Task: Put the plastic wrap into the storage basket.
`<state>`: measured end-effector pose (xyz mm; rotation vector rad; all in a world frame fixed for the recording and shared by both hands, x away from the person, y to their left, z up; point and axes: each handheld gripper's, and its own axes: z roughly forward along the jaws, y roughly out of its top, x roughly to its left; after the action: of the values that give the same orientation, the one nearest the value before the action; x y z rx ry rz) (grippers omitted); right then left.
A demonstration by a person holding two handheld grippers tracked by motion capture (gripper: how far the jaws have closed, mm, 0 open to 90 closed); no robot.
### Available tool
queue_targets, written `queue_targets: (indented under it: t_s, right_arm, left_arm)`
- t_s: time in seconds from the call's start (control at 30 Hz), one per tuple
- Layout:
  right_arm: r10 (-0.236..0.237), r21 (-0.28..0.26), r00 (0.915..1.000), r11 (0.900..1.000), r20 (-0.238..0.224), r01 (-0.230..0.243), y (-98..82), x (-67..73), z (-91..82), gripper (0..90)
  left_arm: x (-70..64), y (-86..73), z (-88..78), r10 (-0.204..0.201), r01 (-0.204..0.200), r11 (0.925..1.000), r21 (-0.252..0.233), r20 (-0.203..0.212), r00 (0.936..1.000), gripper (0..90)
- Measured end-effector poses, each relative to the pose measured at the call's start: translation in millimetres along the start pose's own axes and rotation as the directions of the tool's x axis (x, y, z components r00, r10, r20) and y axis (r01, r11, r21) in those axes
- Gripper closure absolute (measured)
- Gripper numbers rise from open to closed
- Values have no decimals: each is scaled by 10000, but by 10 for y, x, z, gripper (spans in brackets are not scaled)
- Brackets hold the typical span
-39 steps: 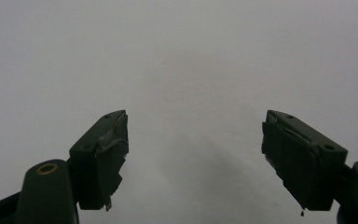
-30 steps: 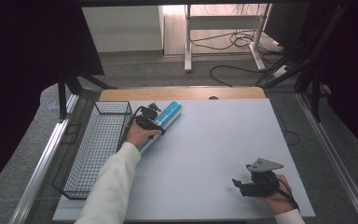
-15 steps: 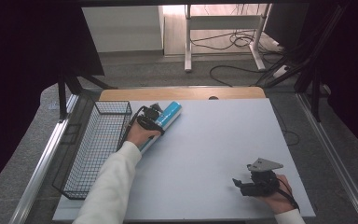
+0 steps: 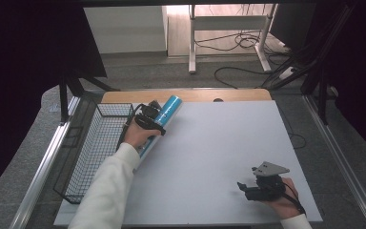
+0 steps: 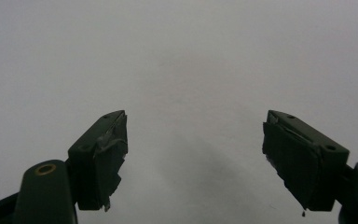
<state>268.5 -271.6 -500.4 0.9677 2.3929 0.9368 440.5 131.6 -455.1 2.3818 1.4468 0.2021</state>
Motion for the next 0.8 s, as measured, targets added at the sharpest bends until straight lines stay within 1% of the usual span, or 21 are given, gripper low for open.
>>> queue_targets:
  t_s: [0.1,0.13,0.17,0.2,0.3,0.33,0.43,0.5,0.63,0.7,0.73,0.8]
  right_arm:
    - [-45,-12,10000,10000,-2,45,8,14,-4,226]
    - [-45,-12,10000,10000,-2,45,8,14,-4,226]
    - [-83,-33,10000,10000,20,83,12,18,-8,226]
    - [-83,-33,10000,10000,20,83,12,18,-8,226]
    - [-55,-62,10000,10000,34,55,13,14,-10,224]
    - [-55,-62,10000,10000,34,55,13,14,-10,224]
    - [-42,-69,10000,10000,83,42,14,11,-7,222]
    - [-32,-78,10000,10000,80,33,15,12,-10,222]
    - [-50,-99,9999,9999,90,51,17,15,-13,222]
    - [-36,-99,9999,9999,93,37,18,16,-12,220]
    - [-36,-99,9999,9999,93,37,18,16,-12,220]
    - [-45,-108,9999,9999,105,47,18,17,-14,220]
  left_arm:
    - [-8,4,-116,-29,29,10000,15,21,10000,316]
    - [-8,4,-116,-29,29,10000,15,21,10000,316]
    - [-3,1,-187,-73,74,9999,-107,102,9999,316]
    - [-3,1,-187,-73,74,9999,-107,102,9999,316]
    - [-22,10,-303,37,-34,9998,-208,142,9999,317]
    - [-22,10,-303,37,-34,9998,-208,142,9999,317]
    - [-39,28,-398,168,-165,9998,-145,246,9996,317]
    - [-44,25,-433,135,-129,9997,-192,328,9994,317]
    - [-46,9,-485,92,-85,9996,-257,262,9996,317]
    - [-47,-9,-540,85,-75,9994,-335,312,9995,317]
    - [-47,-9,-540,85,-75,9994,-335,312,9995,317]
    - [-26,-23,-607,94,-82,9994,-345,359,9993,317]
